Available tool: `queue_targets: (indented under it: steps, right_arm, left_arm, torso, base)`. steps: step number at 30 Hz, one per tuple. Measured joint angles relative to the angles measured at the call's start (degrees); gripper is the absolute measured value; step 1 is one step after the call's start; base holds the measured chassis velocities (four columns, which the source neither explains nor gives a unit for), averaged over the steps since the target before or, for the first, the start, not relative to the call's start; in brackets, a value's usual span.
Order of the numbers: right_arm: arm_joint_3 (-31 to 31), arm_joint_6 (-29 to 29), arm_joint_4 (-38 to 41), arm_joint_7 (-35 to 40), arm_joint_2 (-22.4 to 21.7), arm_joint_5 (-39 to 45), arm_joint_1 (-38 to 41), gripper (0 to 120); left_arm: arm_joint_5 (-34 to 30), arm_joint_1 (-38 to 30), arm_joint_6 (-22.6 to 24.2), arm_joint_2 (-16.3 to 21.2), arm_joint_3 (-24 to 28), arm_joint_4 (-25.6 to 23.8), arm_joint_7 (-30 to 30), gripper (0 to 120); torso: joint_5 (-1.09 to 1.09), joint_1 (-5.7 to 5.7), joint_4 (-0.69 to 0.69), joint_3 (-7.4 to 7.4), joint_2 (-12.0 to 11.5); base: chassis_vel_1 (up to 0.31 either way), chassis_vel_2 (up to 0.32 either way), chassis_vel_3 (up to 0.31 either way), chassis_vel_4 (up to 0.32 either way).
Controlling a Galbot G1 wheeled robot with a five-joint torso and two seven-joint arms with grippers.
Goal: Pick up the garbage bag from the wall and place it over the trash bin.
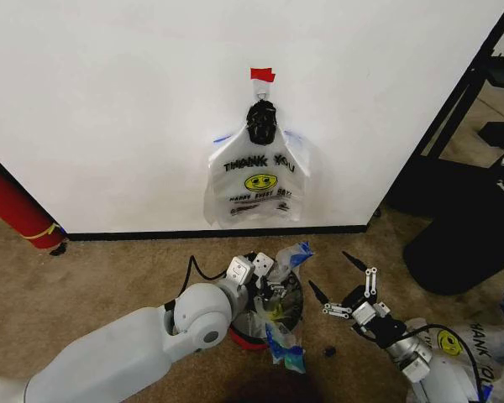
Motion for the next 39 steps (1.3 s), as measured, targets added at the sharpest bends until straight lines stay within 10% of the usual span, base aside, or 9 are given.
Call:
queue_targets:
  steps: [11, 16, 39]
  right_arm:
    - [-0.50, -0.59, -2.22, -0.79, -1.92, 2.30, -0.38, 100]
    - [-4.31, -11.10, -2.41, -3.97, -4.81, 17.62, -2.67, 100]
    - [-21.15, -55.68, 6.18, 15.22, -13.73, 47.21, 3.71, 100]
  left_arm:
    - [-1.29, 4.32, -0.87, 0.10, -3.51, -0.14, -2.00, 19]
    - [-1.76, 10.23, -2.91, 0.06, -8.95, -0.91, -3.21, 0]
    - [1.55, 24.70, -5.80, -2.44, -22.87, -1.40, 0.78, 0]
  torso:
    - [0.00, 0.00, 0.00, 0.00, 0.00]
    - [0.00, 0.00, -0.01, 0.00, 0.00]
    - [-0.01, 0.00, -0.01, 0.00, 0.00]
  base:
    - [0.000, 0.000, 0.000, 0.000]
    - [0.000, 0.000, 0.000, 0.000]
    - [0.000, 0.000, 0.000, 0.000]
